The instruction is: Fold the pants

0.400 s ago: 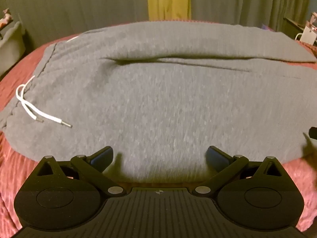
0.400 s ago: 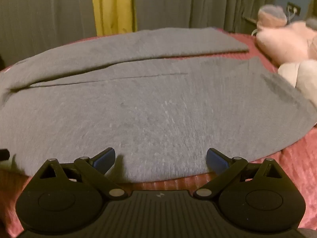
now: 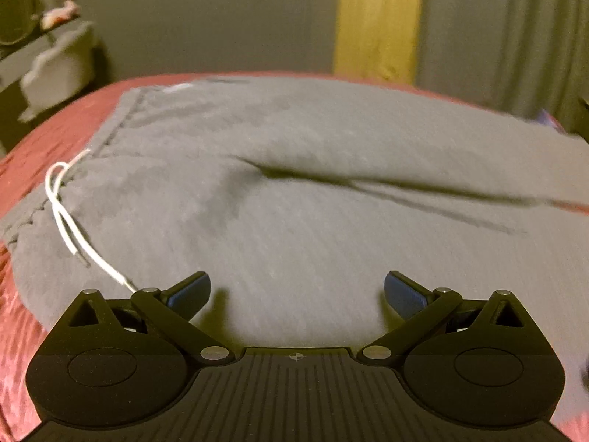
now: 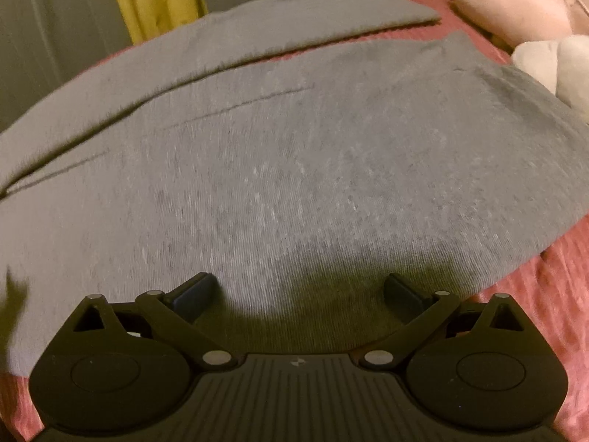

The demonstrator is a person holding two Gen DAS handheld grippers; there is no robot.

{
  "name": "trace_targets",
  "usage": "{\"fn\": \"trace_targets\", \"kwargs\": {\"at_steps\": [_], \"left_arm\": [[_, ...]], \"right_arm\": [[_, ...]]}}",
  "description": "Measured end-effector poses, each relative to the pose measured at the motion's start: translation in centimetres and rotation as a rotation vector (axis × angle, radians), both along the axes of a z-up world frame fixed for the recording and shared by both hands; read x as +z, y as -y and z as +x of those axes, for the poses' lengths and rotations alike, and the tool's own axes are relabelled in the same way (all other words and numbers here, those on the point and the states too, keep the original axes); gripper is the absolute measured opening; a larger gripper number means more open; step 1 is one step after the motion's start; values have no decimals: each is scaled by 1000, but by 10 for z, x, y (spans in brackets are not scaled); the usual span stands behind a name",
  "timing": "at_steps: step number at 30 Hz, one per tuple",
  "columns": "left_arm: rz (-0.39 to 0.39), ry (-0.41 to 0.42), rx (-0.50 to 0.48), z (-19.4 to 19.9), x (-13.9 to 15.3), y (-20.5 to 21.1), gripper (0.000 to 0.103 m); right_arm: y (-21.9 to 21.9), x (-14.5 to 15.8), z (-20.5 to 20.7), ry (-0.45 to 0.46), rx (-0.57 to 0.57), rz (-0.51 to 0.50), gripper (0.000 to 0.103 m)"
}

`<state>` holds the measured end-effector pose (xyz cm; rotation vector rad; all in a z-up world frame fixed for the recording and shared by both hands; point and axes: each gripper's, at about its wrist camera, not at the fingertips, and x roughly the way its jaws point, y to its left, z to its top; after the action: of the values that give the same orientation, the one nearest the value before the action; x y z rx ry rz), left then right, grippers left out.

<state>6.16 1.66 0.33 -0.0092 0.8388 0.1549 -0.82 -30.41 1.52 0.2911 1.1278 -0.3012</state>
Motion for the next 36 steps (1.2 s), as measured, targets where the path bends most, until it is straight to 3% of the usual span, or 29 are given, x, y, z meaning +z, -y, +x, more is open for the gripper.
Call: {"fn": "trace_targets", "kwargs": {"at_steps": [3,4,6,9,13,16,19,22,24,28,29,30,31,34,36], "left_arm": [[67,63,55,4,-10,-9,103],[74,56,53,4,-13,-8,103],[167,96,55,4,-13,-2,103],[289,170,78,6,-14,3,103],[336,165,103,14,-23,0,103],[321,106,109,23,-38,-3,103],[328,105,118,29,-46,-3,103],[342,118,120,29,-50,1,103],[332,126,123,29,-53,1,103],[283,129,145,29,-53,-4,103],[259,129,155,28,-53,-6,103],[227,129,165,29,-53,-10,103],[194,124,175,29,-52,-15,103],[86,114,195,27,-51,-30,103],[88,110,183,24,-49,-30,103]], "right_arm": [[9,10,29,-171,105,58,99],[16,20,42,-159,99,85,99],[33,50,77,-33,72,101,99],[54,73,160,87,32,61,99],[81,57,281,84,-95,59,99],[96,37,347,116,-207,102,99],[105,12,390,100,-307,103,94],[110,-9,413,57,-384,107,87],[110,-20,419,38,-433,74,76],[119,-28,416,51,-424,5,63],[120,-27,416,45,-402,-15,50],[120,-27,413,46,-385,-32,26],[122,-24,408,61,-365,-35,9],[133,-12,388,108,-339,24,7],[136,6,362,193,-293,61,6]]}}
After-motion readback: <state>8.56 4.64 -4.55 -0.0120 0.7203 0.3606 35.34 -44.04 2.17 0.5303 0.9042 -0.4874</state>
